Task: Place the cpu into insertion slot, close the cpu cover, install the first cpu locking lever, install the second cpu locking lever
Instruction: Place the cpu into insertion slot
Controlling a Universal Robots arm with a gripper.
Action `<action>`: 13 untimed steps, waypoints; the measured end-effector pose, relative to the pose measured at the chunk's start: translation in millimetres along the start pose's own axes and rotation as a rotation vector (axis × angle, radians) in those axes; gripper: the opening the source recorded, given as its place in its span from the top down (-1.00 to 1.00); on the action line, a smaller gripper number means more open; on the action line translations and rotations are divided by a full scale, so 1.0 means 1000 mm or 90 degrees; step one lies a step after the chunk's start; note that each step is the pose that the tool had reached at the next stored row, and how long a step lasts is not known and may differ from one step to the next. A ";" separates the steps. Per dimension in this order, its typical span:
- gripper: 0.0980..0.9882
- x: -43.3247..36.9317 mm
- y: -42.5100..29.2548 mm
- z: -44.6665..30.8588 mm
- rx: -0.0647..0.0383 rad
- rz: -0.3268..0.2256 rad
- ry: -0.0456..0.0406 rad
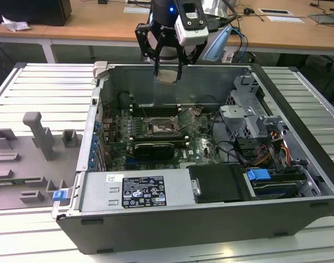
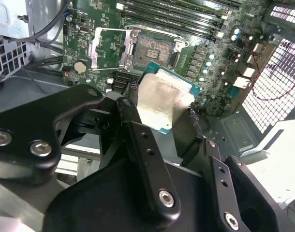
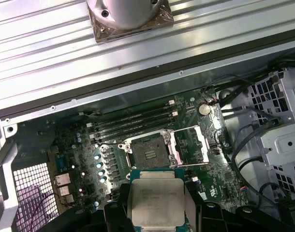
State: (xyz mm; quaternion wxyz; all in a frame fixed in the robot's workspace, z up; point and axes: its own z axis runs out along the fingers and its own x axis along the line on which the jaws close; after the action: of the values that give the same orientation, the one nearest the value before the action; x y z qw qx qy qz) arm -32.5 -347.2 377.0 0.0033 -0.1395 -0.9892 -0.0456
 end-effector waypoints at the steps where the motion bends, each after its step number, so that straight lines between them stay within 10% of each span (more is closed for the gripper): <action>1: 0.04 0.0000 0.0000 0.0000 0.000 0.006 -0.0006; 13: 0.04 0.0000 0.0000 0.0000 -0.001 0.050 -0.0045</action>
State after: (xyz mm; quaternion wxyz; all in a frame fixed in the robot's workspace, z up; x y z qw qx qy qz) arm -32.5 -347.2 376.9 0.0015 -0.1785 -0.9829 -0.0457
